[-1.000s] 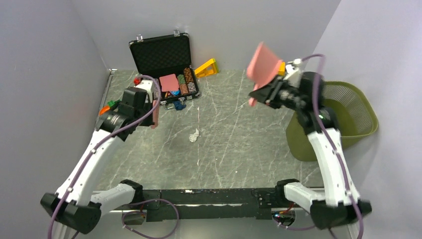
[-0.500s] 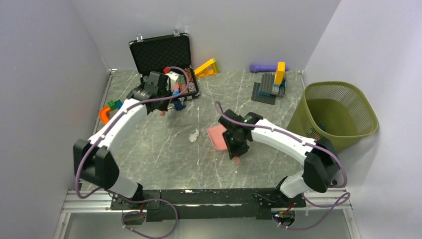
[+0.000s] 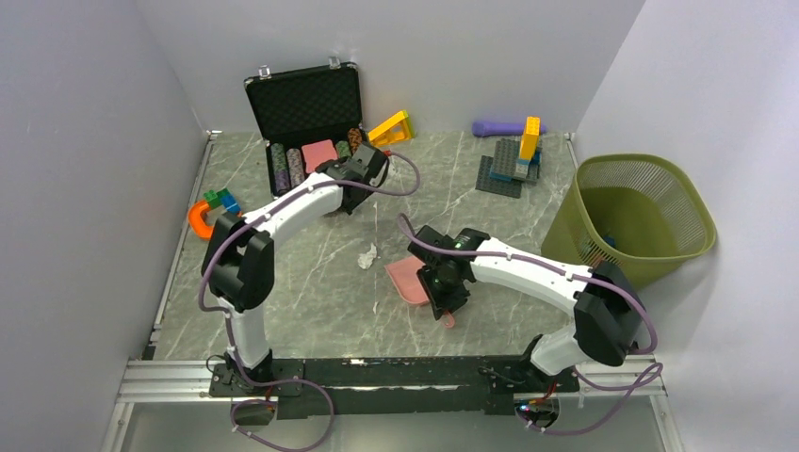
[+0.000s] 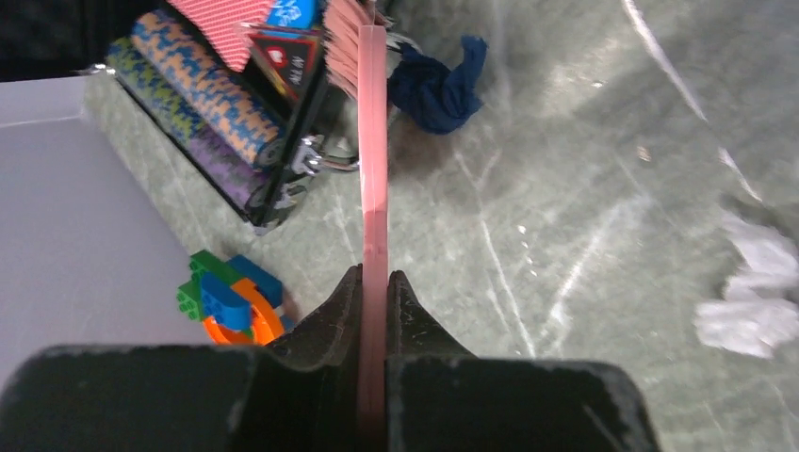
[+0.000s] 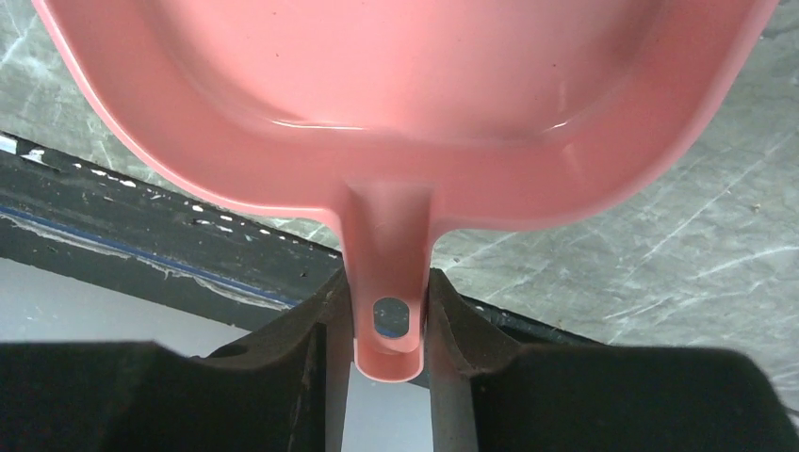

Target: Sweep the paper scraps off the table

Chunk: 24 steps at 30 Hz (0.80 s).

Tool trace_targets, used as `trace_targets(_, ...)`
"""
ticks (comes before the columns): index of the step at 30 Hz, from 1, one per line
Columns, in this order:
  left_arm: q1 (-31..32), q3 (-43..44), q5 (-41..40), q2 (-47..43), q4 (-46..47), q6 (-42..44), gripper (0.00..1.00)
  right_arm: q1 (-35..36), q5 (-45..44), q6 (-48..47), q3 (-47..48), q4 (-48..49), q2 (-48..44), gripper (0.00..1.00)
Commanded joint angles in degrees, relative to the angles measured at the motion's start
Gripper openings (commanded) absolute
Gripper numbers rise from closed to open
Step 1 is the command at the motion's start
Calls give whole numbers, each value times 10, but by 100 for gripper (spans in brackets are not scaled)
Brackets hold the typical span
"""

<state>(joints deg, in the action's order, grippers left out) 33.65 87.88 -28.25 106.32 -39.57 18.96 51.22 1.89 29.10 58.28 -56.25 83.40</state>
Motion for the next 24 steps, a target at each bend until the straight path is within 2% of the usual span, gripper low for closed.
trace_targets(1,4,48,94,-9,-141,-44,0,6,9,-4,-8,31,7,0)
trace_targets(4,10,29,244,-45,-174,-75,0,7,12,-8,-11,40,8,0)
trace_targets(6,18,1,263,-85,-177,-99,0,8,11,-9,-12,43,10,0)
trace_targets(10,19,-23,214,-145,-184,-136,0,14,17,-15,-12,51,16,0)
trace_targets(13,19,-14,166,-159,-192,-137,0,30,18,-26,-4,51,32,0)
trace_targets(18,19,11,126,-134,-189,-124,0,65,17,-38,24,33,82,0)
trace_targets(24,19,57,86,-78,-178,-113,0,69,14,-51,74,10,130,0)
